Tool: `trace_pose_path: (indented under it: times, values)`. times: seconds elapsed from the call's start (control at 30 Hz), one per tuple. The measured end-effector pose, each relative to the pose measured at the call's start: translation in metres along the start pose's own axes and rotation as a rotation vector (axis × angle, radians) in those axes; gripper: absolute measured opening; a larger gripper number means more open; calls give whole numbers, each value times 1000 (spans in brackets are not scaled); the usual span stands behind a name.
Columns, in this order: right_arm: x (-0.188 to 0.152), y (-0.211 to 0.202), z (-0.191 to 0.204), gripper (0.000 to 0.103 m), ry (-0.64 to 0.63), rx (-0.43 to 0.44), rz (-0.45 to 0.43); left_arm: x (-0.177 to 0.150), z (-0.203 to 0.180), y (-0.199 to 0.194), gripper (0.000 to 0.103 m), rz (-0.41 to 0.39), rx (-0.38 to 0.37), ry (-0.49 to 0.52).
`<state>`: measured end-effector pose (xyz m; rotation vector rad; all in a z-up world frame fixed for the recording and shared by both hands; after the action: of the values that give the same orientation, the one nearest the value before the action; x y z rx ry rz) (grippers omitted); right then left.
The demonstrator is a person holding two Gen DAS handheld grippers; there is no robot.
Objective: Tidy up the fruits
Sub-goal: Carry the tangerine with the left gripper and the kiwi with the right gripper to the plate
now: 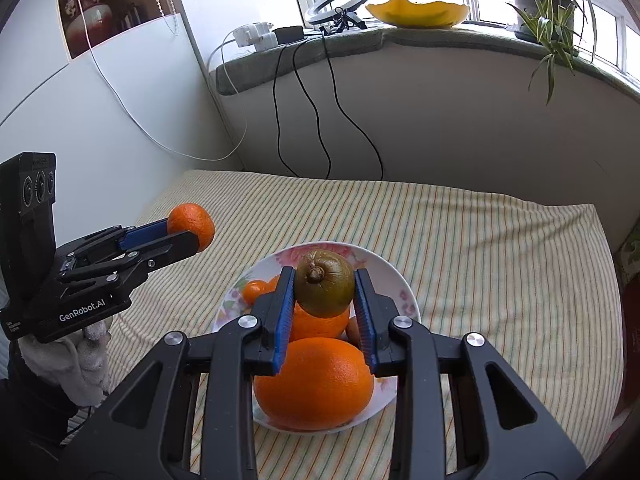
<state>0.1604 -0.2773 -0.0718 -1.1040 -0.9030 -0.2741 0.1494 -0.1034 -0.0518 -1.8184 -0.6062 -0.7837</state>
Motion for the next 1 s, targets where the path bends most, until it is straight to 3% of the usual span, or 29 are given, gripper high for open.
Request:
trace_pose_path:
  times: [0.53,1.0]
  values:
    - [-22,4,-42,30,60,-2,37,10,-42,50,37,89,-95,21]
    - [-29,21,-55,30,88,25,70,7,-58,64,37,121,-117,31]
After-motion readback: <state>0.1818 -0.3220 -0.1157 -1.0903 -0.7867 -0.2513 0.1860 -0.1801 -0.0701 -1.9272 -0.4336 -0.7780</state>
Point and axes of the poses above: each gripper's, at about its wrist camera, not at the fingertips, and y roughly the way its jaws point, z to its left, x to its top, the point moved 2 cm from there along y, roughly the way its jaws point, and after that the axes turned 7 degrees about -y, right-handed, at the moved point
